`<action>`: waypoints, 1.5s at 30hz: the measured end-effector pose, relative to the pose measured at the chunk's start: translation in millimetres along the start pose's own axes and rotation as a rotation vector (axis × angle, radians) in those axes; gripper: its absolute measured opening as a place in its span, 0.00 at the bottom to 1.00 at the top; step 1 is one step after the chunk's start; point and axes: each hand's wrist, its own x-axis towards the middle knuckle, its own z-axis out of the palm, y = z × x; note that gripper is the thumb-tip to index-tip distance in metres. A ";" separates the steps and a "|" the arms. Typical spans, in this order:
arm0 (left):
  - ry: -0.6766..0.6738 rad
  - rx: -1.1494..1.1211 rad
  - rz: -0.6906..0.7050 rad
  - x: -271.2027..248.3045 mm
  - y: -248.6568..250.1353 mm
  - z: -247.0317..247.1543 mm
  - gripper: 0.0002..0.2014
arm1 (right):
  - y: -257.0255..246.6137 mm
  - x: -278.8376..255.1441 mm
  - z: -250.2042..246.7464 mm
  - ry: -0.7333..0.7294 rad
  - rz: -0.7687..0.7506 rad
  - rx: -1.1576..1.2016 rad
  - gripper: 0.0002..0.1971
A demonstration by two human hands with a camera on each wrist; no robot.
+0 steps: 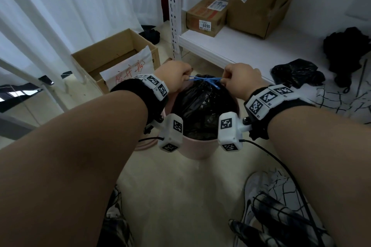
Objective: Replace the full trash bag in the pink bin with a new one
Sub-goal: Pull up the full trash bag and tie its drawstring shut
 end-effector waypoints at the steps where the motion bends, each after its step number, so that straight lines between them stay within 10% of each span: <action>1: -0.012 0.029 0.002 -0.5 -1.4 -0.2 0.05 | 0.2 -0.8 0.6 0.003 -0.007 -0.008 0.03; 8: 0.058 0.134 0.048 -5.5 9.3 -1.2 0.13 | 25.4 -9.5 -1.5 -0.047 -0.072 0.333 0.04; 13: -0.216 -0.221 -0.032 -1.4 28.8 19.1 0.53 | 29.1 -12.8 8.7 -0.161 -0.043 0.253 0.14; 16: -0.311 -0.136 -0.064 8.3 43.2 33.3 0.59 | 31.1 -10.5 25.1 -0.235 -0.005 0.147 0.18; 25: -0.500 0.059 -0.150 3.4 48.6 78.6 0.53 | 50.6 -29.4 32.5 -0.447 0.148 0.286 0.14; 30: -0.278 0.035 -0.021 4.6 39.6 65.4 0.15 | 43.5 -28.5 36.1 -0.467 0.143 0.253 0.13; 45: 0.073 -0.231 -0.137 -11.9 -6.7 14.6 0.11 | 33.2 -19.3 41.4 -0.380 0.223 0.427 0.33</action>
